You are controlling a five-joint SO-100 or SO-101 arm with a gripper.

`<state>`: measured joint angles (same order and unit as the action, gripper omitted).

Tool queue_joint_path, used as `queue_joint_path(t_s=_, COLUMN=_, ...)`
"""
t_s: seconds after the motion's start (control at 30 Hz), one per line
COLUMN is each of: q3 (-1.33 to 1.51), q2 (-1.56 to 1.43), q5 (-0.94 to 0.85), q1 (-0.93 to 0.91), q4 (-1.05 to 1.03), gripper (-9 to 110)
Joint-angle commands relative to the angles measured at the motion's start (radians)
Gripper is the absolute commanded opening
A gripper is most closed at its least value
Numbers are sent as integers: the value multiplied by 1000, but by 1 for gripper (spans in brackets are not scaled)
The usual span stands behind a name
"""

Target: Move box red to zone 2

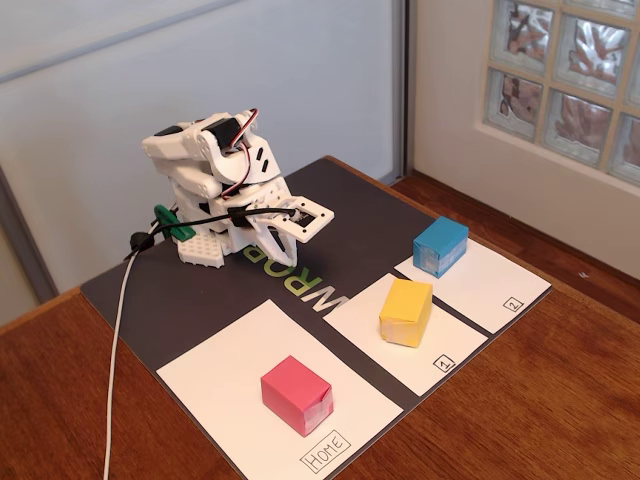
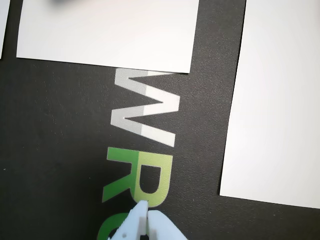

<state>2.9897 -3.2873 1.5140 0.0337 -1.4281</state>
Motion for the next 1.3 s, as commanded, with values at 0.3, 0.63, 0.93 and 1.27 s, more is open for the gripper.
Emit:
queue_joint_path(t_s=0.3, q3=48, q2=-52, q5=-5, q1=8, q4=-31, gripper=0)
queue_joint_path(t_s=0.63, q3=48, q2=-52, q5=-5, q1=8, q4=-31, gripper=0)
queue_joint_path(t_s=0.93, q3=48, q2=-52, q5=-5, q1=57, q4=-31, gripper=0)
queue_joint_path(t_s=1.27, q3=48, q2=-52, q5=0, q1=35, q4=-31, gripper=0)
